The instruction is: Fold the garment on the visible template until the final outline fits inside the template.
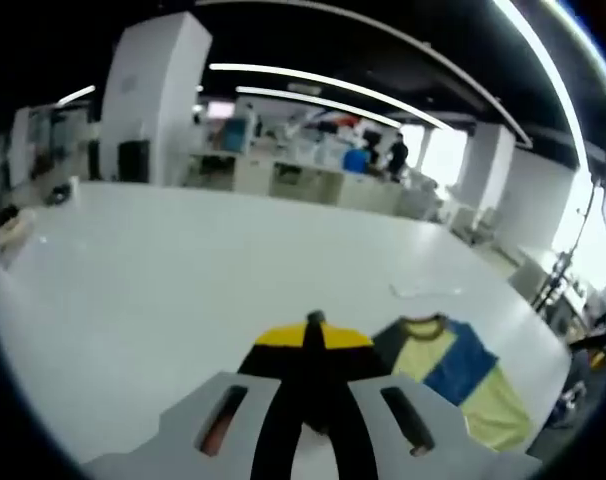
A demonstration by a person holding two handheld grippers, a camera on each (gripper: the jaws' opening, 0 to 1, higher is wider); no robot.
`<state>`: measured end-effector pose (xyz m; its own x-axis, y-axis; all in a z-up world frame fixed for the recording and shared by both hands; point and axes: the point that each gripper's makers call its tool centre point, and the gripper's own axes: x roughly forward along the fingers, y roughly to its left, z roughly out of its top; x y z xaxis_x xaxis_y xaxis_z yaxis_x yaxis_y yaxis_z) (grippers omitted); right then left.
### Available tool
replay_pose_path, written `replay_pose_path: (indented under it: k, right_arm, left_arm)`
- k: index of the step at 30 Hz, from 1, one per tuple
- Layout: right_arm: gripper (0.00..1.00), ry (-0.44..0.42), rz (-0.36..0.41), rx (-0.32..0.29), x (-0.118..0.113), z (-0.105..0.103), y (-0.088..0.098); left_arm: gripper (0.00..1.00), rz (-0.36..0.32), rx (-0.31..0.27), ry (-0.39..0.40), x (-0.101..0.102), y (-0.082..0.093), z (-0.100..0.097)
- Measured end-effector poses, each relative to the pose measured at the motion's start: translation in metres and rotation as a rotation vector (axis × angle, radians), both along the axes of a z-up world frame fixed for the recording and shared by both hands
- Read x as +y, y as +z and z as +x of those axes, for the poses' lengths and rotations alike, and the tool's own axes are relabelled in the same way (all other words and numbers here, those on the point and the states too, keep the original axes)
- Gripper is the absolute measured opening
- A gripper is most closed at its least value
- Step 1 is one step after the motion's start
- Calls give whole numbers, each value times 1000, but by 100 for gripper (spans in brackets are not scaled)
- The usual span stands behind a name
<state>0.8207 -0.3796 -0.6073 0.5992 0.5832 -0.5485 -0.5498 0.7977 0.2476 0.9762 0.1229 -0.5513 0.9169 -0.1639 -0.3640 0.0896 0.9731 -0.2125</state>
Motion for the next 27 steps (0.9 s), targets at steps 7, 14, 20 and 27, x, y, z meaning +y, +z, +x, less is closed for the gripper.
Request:
replay_pose_path:
  k: [7, 14, 20, 27]
  right_arm:
    - [91, -15, 7, -10, -6, -5, 3]
    - [91, -12, 15, -19, -7, -8, 6]
    - [91, -11, 19, -23, -9, -12, 7]
    - [91, -8, 19, -25, -13, -16, 9]
  left_arm:
    - [0, 24, -60, -57, -24, 40, -2]
    - [0, 91, -95, -118, -47, 67, -7]
    - [0, 134, -113, -177, -71, 80, -10]
    - [0, 176, -116, -256, -107, 86, -11]
